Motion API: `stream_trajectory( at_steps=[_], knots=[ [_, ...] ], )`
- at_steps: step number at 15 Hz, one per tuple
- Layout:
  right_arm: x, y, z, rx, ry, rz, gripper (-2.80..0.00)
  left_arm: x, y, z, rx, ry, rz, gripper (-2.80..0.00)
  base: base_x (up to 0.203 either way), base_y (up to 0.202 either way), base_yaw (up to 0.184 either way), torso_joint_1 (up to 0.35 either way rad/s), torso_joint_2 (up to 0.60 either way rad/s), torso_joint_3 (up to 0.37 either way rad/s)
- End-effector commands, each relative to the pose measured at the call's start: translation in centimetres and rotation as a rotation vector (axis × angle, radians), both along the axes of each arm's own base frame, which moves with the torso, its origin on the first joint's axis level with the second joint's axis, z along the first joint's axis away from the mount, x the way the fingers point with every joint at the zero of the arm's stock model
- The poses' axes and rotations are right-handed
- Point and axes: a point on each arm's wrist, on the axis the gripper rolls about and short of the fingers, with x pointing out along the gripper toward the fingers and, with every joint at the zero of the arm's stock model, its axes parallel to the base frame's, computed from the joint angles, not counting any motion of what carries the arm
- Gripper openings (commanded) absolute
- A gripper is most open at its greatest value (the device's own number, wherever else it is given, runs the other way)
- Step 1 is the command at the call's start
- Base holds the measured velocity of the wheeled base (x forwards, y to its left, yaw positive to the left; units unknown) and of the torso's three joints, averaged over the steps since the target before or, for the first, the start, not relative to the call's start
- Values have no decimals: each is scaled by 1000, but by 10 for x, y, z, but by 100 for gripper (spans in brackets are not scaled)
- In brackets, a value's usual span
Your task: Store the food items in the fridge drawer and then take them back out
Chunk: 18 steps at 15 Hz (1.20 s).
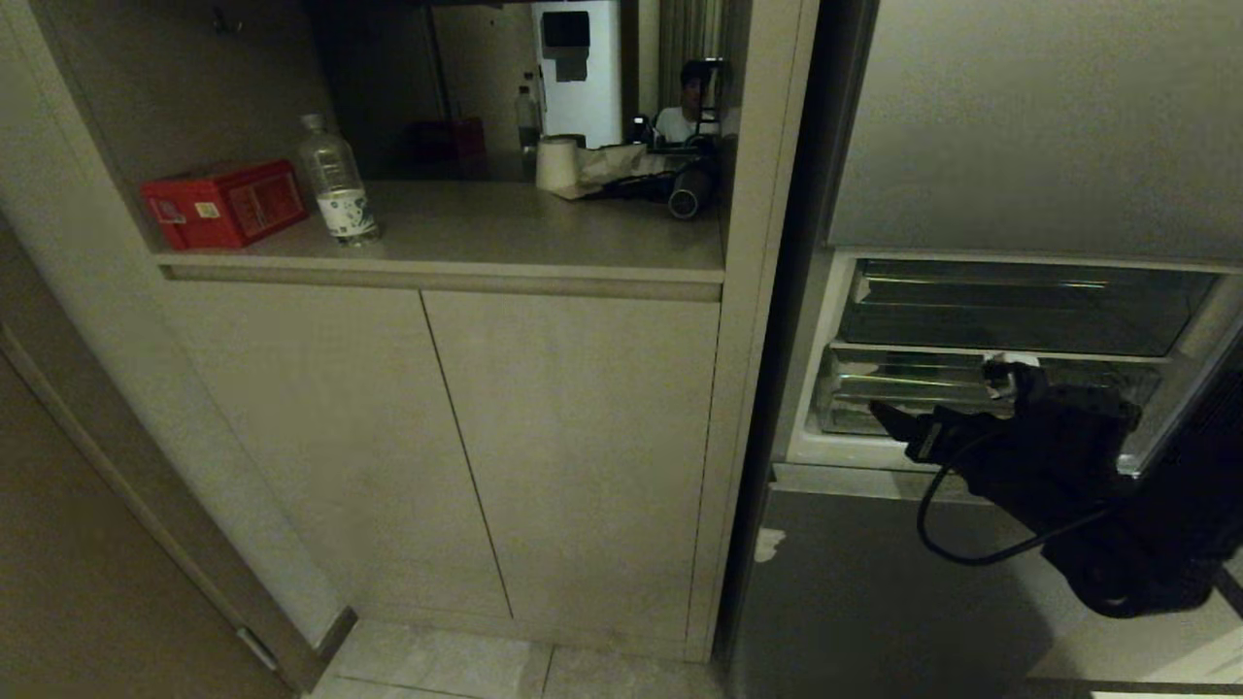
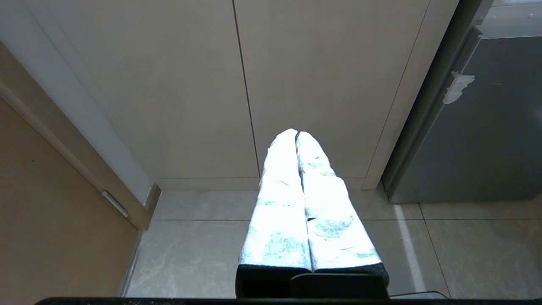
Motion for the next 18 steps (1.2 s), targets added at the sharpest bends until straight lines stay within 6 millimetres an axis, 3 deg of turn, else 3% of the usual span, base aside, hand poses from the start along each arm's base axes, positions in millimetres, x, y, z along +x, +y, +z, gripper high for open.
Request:
stream_trajectory(
  at_steps=[1, 7, 18],
  knots=[
    [28, 1, -23, -24, 1, -16, 0, 0, 0, 0, 0, 3, 1, -280, 0, 0, 0, 0, 0, 0],
    [65, 7, -39, -79, -58, -96, 0, 0, 0, 0, 0, 3, 0, -280, 0, 0, 0, 0, 0, 0],
    [100, 25, -53, -85, -95, -146, 0, 0, 0, 0, 0, 3, 0, -280, 0, 0, 0, 0, 0, 0]
  ],
)
